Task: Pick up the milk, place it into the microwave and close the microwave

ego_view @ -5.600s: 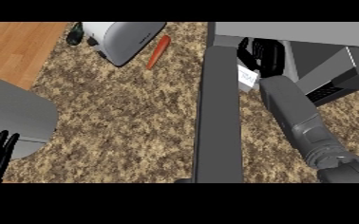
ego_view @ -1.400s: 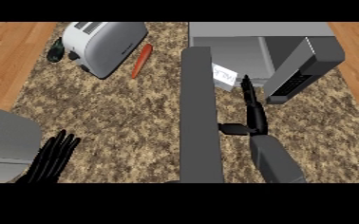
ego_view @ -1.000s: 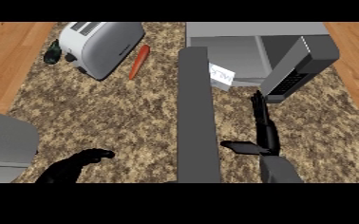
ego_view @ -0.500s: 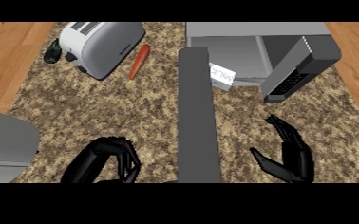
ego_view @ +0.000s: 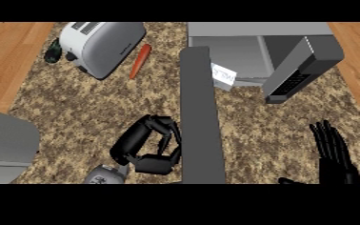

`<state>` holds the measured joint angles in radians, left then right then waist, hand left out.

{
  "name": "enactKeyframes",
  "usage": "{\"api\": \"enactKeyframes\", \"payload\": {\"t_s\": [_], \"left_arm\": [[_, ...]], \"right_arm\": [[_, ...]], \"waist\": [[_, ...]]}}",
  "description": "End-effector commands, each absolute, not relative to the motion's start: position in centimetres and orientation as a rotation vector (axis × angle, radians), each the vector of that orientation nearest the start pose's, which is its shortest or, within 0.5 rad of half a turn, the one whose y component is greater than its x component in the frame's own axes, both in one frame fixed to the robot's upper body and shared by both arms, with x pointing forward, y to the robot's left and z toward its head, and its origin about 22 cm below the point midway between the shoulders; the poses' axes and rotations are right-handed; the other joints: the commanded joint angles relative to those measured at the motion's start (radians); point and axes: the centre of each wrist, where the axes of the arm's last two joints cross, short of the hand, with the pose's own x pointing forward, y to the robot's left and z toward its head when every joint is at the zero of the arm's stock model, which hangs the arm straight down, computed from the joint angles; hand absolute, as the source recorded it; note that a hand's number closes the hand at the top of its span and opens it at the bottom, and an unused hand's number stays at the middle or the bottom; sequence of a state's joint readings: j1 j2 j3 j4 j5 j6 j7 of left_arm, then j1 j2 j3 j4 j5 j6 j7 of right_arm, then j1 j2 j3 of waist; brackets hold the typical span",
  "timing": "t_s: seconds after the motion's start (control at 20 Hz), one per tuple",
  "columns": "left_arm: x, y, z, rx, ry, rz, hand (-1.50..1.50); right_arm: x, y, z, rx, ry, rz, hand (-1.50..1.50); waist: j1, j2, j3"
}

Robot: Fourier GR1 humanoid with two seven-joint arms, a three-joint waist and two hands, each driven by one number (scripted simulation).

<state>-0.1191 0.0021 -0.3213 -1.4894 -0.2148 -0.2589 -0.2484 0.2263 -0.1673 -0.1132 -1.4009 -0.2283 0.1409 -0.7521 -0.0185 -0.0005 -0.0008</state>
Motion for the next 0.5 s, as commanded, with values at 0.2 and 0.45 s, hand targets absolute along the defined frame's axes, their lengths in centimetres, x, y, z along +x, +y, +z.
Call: {"api": "enactKeyframes", "payload": {"t_s": [0.2,0.45], "left_arm": [[27.9,5.9,0.2,-0.368,-1.737,-0.902,1.5],[26.8,4.0,-2.5,-0.351,-1.64,-0.865,1.5]], "right_arm": [[16.8,-34.4,-3.1,-0.056,-2.025,-0.063,-1.5],[16.1,-34.8,0.0,-0.019,-2.092,-0.041,-1.5]], "waist": [[-0.02,0.005,0.0],[-0.032,0.006,-0.001]]}}
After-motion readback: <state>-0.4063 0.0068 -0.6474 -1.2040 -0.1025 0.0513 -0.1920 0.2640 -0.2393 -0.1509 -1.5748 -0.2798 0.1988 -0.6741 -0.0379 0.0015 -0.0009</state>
